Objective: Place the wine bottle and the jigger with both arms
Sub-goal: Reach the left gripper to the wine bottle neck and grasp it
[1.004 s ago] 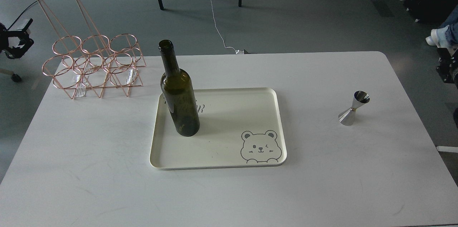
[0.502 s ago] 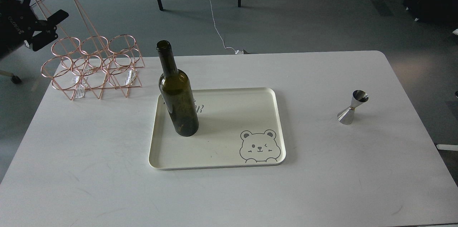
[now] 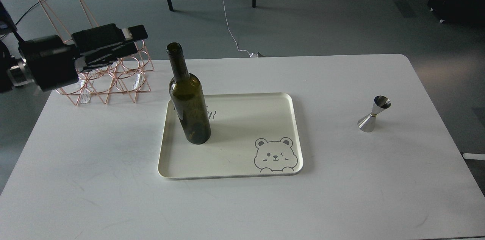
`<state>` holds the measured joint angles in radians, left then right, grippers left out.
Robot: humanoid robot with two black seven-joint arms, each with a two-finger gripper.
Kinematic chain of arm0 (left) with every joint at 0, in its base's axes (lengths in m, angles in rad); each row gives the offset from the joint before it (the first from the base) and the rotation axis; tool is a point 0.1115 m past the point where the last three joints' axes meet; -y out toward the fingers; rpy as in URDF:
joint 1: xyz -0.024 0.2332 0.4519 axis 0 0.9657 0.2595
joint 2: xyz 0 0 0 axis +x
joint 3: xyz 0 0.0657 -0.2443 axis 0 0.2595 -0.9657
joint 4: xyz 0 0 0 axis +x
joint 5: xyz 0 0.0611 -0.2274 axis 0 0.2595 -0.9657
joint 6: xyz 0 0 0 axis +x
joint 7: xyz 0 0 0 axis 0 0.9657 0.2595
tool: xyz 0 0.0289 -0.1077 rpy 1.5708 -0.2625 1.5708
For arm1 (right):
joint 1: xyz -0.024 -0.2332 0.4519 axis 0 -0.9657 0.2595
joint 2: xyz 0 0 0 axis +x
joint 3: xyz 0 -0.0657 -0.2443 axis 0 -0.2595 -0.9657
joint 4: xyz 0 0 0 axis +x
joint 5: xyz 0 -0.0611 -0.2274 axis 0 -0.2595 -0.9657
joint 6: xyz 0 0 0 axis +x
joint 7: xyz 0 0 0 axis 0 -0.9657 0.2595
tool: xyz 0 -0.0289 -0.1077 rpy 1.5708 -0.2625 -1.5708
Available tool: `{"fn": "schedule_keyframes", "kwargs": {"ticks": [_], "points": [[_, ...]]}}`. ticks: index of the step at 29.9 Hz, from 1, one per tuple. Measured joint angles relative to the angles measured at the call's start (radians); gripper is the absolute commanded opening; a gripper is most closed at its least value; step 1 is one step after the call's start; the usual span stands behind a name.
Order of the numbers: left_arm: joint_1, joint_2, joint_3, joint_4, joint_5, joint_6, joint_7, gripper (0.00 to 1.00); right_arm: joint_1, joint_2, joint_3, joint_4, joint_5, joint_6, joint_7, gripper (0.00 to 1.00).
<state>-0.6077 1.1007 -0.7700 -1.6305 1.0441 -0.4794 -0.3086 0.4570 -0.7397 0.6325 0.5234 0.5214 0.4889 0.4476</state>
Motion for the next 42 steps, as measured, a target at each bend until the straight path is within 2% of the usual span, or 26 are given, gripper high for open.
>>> {"fn": "schedule_keyframes", "kwargs": {"ticks": [12, 22, 30, 37, 42], "points": [[0.0, -0.098, 0.02, -0.043, 0.426, 0.072, -0.001, 0.98, -0.007, -0.002, 0.001, -0.002, -0.001, 0.0, 0.002, 0.99], [0.003, -0.156, 0.039, -0.04, 0.704, 0.206, 0.0, 0.96, -0.008, -0.002, 0.015, -0.002, -0.001, 0.0, 0.002, 0.99], [0.003, -0.176, 0.079, -0.035, 0.78, 0.278, 0.002, 0.82, -0.008, -0.002, 0.015, -0.002, -0.001, 0.0, 0.002, 0.99], [0.002, -0.198, 0.084, -0.025, 0.83, 0.297, 0.003, 0.69, -0.007, -0.001, 0.015, -0.002, -0.001, 0.0, 0.002, 0.99], [-0.004, -0.212, 0.082, -0.002, 0.83, 0.31, 0.003, 0.53, -0.007, -0.002, 0.015, -0.003, -0.003, 0.0, 0.002, 0.99]]}}
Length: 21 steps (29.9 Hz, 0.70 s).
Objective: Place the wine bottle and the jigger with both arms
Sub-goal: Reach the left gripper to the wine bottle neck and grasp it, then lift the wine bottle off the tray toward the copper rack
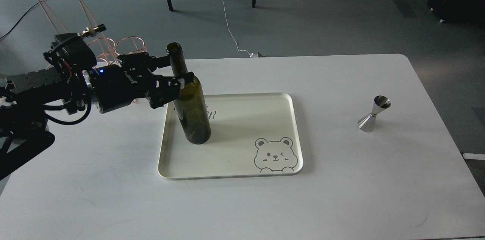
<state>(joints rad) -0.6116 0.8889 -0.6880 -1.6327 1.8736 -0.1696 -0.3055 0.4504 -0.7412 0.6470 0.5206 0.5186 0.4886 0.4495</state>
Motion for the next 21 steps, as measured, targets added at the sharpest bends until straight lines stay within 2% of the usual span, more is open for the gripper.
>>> {"fn": "schedule_keyframes", "kwargs": {"ticks": [5, 10, 18, 21], "points": [[-0.002, -0.001, -0.001, 0.002, -0.002, 0.002, -0.001, 0.37, 0.0, -0.002, -0.001, -0.004, -0.001, 0.0, 0.0, 0.99], [-0.002, 0.003, -0.001, 0.002, -0.002, 0.002, -0.002, 0.25, -0.001, -0.004, -0.001, -0.005, -0.003, 0.0, 0.0, 1.0], [-0.006, 0.012, -0.005, -0.002, -0.005, 0.003, -0.007, 0.15, -0.001, 0.001, -0.005, -0.023, -0.004, 0.0, 0.0, 0.99], [-0.01, 0.017, -0.021, -0.007, -0.007, 0.003, -0.013, 0.15, -0.001, 0.003, -0.006, -0.027, -0.005, 0.0, 0.0, 0.99]]}}
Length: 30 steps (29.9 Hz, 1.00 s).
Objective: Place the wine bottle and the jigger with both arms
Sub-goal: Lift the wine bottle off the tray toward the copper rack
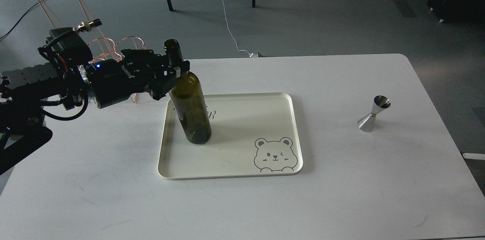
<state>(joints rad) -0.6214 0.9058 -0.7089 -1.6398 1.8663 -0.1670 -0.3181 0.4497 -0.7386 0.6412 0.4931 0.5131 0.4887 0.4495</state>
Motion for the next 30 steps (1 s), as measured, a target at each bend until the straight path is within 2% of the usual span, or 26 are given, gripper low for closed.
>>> {"fn": "schedule_keyframes", "kwargs": {"ticks": [5, 9, 18, 25, 30], "points": [[-0.039, 0.034, -0.06, -0.001, -0.058, -0.005, -0.006, 0.12, 0.001, -0.001, 0.0, -0.001, -0.001, 0.0, 0.0, 0.99], [-0.127, 0.101, -0.061, 0.014, -0.131, -0.012, -0.024, 0.11, 0.002, -0.004, 0.0, -0.001, -0.001, 0.0, 0.0, 0.99], [-0.194, 0.137, -0.05, 0.197, -0.134, -0.015, -0.081, 0.11, 0.008, -0.001, 0.0, -0.001, -0.001, 0.0, 0.0, 0.99], [-0.205, 0.137, -0.05, 0.328, -0.131, -0.015, -0.091, 0.11, 0.01, -0.001, -0.002, -0.001, -0.002, 0.0, -0.001, 0.99], [-0.257, 0.128, -0.039, 0.396, -0.131, -0.012, -0.101, 0.11, 0.011, -0.001, -0.002, -0.001, -0.002, 0.0, -0.002, 0.99]]}}
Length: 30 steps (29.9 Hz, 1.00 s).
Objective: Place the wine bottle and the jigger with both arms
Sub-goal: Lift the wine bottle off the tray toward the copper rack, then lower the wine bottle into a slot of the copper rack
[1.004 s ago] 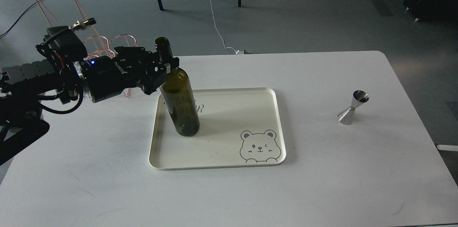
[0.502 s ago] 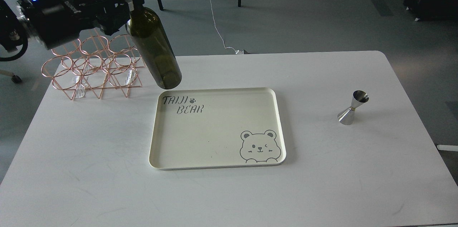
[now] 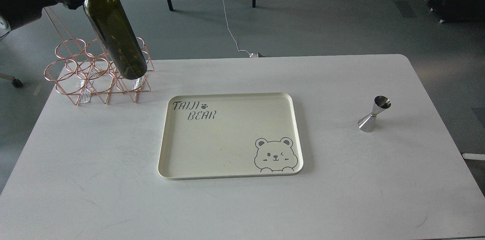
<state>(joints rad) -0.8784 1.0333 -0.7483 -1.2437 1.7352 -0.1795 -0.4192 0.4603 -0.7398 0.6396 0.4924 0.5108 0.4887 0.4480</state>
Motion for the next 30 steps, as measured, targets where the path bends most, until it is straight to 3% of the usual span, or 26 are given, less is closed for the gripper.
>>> {"fn": "schedule_keyframes", "kwargs": {"ticks": [7, 14, 30], "points": [[-0.079, -0.018, 0.08, 0.098, 0.0, 0.003, -0.032, 0.11, 0.001, -0.001, 0.0, 0.0, 0.0, 0.0, 0.0, 0.99], [-0.099, -0.057, 0.126, 0.17, -0.002, 0.01, -0.034, 0.11, 0.003, -0.001, -0.001, 0.001, 0.0, 0.0, 0.0, 1.0], [-0.1, -0.064, 0.13, 0.187, 0.004, 0.056, -0.033, 0.1, 0.001, -0.004, -0.003, 0.001, 0.0, 0.0, 0.0, 0.99]]}}
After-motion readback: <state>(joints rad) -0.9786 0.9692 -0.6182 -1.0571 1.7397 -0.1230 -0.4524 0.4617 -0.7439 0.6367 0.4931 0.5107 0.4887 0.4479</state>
